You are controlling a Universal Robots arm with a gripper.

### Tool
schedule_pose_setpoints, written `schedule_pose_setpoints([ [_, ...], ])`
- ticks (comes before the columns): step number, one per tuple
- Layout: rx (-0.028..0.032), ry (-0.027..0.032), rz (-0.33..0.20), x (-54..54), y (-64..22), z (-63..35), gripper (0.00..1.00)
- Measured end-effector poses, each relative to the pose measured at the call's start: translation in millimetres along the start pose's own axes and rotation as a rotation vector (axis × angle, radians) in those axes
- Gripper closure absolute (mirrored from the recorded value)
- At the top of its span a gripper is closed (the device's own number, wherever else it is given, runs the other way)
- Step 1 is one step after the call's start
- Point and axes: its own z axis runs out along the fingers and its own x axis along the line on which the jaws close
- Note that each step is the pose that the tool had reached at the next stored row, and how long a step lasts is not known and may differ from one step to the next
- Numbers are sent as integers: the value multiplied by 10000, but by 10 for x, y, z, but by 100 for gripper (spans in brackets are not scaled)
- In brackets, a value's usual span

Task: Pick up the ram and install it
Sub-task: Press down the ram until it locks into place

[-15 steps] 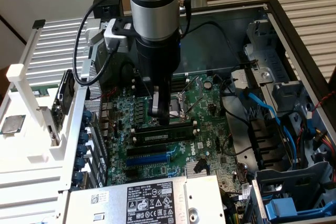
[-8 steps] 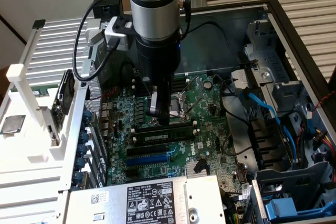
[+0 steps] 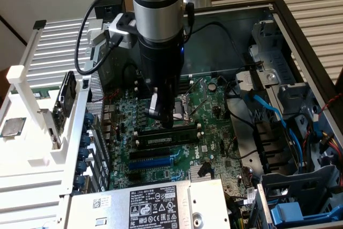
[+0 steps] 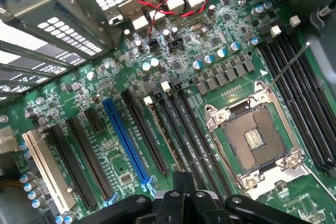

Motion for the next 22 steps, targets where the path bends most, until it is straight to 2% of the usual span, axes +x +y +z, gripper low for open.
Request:
schedule_pose_setpoints([
  [22,-30,17,3742,0,0,16,90],
])
